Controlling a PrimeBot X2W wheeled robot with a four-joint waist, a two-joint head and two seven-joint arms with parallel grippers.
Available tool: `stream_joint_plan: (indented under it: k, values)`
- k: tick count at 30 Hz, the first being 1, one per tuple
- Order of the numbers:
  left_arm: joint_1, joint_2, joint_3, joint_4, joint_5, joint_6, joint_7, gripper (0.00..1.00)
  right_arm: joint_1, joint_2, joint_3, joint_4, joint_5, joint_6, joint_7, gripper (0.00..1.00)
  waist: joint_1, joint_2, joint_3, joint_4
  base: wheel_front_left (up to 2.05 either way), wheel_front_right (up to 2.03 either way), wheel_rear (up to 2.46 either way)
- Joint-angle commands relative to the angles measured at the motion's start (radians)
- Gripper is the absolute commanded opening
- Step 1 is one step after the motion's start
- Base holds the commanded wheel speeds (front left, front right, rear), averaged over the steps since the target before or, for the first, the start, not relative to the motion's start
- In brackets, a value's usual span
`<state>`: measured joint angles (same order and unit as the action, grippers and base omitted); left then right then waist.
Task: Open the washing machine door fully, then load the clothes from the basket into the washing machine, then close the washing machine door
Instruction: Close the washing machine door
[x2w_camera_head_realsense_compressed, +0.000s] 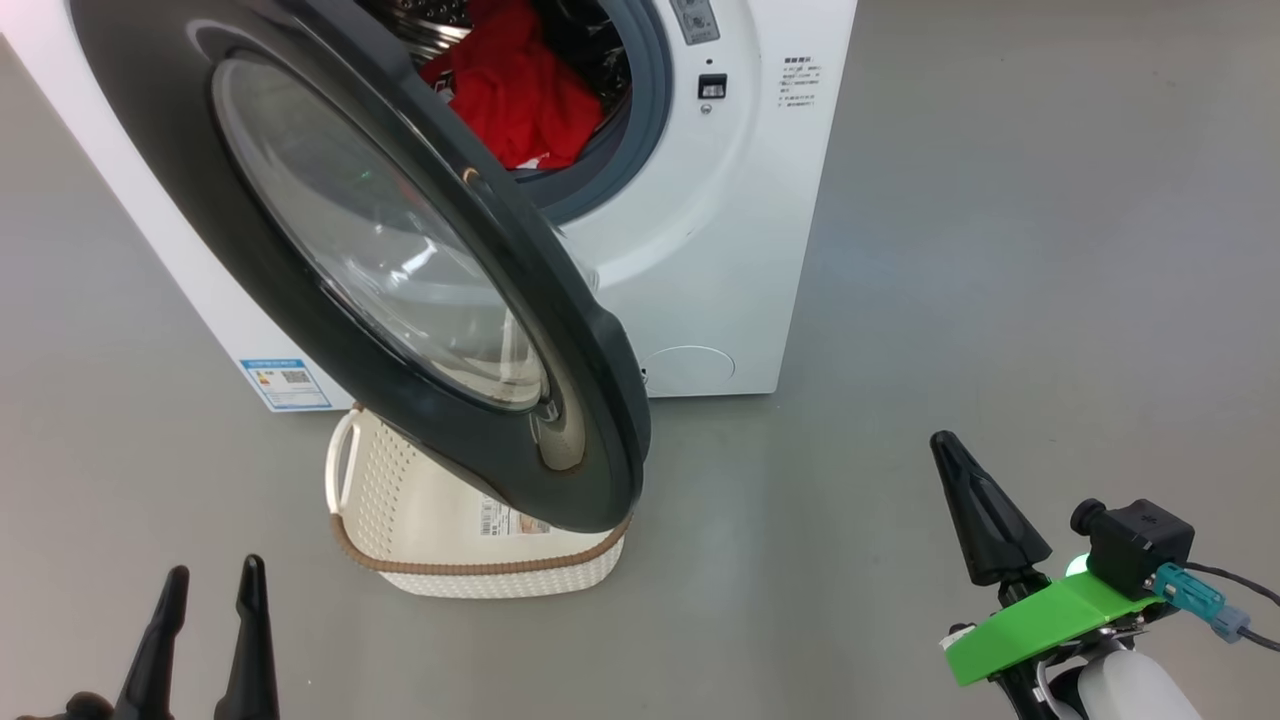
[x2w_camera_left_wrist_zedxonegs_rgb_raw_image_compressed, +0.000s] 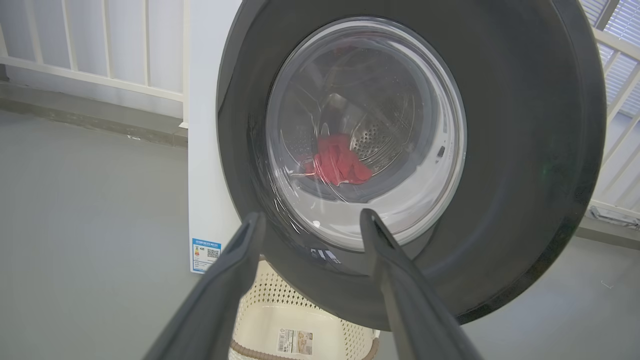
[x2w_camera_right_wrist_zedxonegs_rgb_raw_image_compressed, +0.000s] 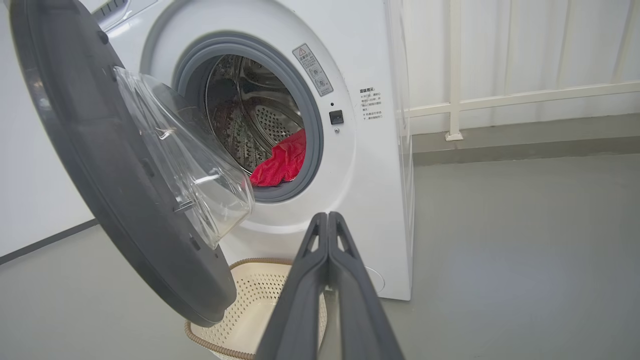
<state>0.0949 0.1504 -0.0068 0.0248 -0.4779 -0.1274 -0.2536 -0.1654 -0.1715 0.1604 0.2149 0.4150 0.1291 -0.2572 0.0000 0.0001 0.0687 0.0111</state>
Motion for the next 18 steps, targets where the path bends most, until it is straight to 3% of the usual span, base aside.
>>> stream_joint_plan:
  k: [1, 18]
  values:
    - [-0.038, 0.012, 0.034, -0.029, -0.001, -0.003, -0.008, 1.00, -0.022, -0.005, 0.024, -0.032, -0.002, 0.002, -0.005, 0.00, 0.0000, -0.0001, 0.000, 0.001, 0.00, 0.00, 0.00]
    - [-0.036, 0.004, 0.031, -0.024, -0.009, -0.003, -0.008, 1.00, -0.095, 0.015, 0.048, -0.152, 0.064, 0.002, -0.005, 0.00, 0.0000, -0.0001, -0.024, 0.070, 0.00, 0.00, 0.00]
